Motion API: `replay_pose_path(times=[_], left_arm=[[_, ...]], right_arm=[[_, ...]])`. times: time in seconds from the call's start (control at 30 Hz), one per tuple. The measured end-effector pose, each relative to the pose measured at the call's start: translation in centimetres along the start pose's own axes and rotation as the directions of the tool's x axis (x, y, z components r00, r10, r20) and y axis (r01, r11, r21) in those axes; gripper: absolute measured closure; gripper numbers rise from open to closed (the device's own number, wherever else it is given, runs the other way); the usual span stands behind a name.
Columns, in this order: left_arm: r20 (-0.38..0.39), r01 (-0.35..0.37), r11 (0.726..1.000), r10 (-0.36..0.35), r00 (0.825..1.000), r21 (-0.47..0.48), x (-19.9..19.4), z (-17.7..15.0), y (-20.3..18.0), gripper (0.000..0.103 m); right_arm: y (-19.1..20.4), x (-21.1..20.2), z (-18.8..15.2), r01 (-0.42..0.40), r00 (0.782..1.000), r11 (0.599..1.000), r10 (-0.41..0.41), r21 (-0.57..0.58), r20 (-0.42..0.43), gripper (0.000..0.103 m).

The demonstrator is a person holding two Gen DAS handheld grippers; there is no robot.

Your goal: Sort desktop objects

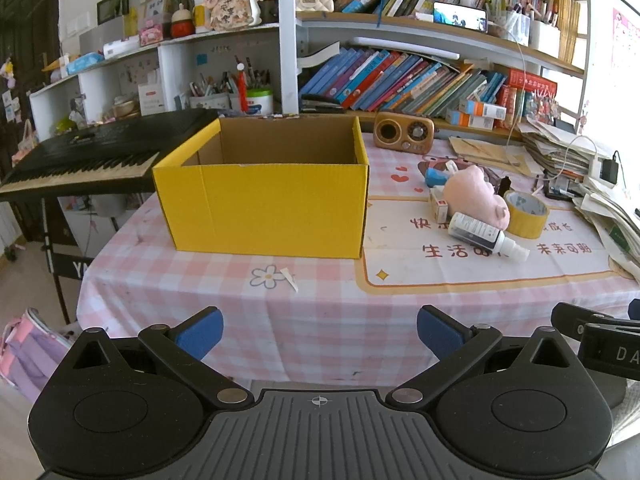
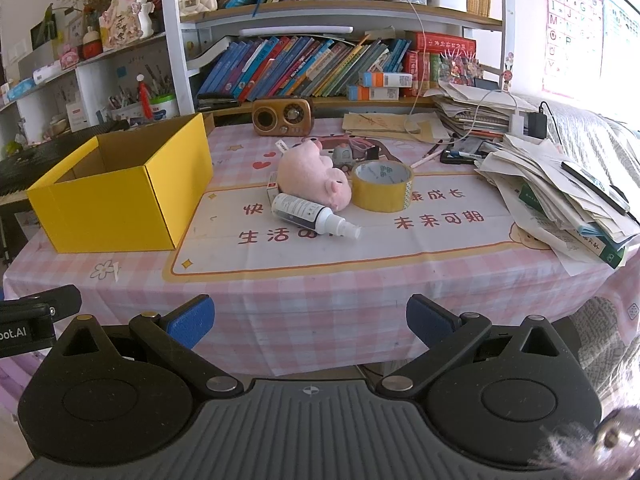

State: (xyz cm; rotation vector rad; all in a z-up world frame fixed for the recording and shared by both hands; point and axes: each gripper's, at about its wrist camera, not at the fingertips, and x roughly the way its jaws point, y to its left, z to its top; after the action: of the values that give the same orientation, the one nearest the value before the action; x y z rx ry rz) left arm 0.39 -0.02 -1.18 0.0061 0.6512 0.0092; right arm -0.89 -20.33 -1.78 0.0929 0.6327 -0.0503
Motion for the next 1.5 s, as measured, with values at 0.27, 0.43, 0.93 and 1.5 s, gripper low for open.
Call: replay_pose_path(times=[0.27,0.43,0.93,1.5], left_arm=[[0.000,0.003,1.000,-0.003,1.000,-0.001,0.1,0.0,-0.1,0.000],[-0.001,-0.003,1.000,0.003,1.000,0.003,0.3,0.2,-0.1,0.000],[-0.012,0.017,1.000,-0.017,1.000,-0.002,0.7,0.4,0.3,0.000],[-0.010,0.062,0.998,-0.062,0.998,0.007,1.2,0.8,-0.3,0.000]], right_arm=[[0.0,0.1,0.0,0.001,1.000,1.000,-0.001,-0.001,-0.001,0.000],[0.2,0.4,0.0,0.001,1.000,1.000,-0.001,-0.002,-0.004,0.000],[0.6,0.6,0.3,-0.002,1.000,1.000,0.002,-0.003,-0.026,0.000],[0.1,1.1,0.6,-0.007,0.999,1.000,0.008,0.005,-0.044,0.000]])
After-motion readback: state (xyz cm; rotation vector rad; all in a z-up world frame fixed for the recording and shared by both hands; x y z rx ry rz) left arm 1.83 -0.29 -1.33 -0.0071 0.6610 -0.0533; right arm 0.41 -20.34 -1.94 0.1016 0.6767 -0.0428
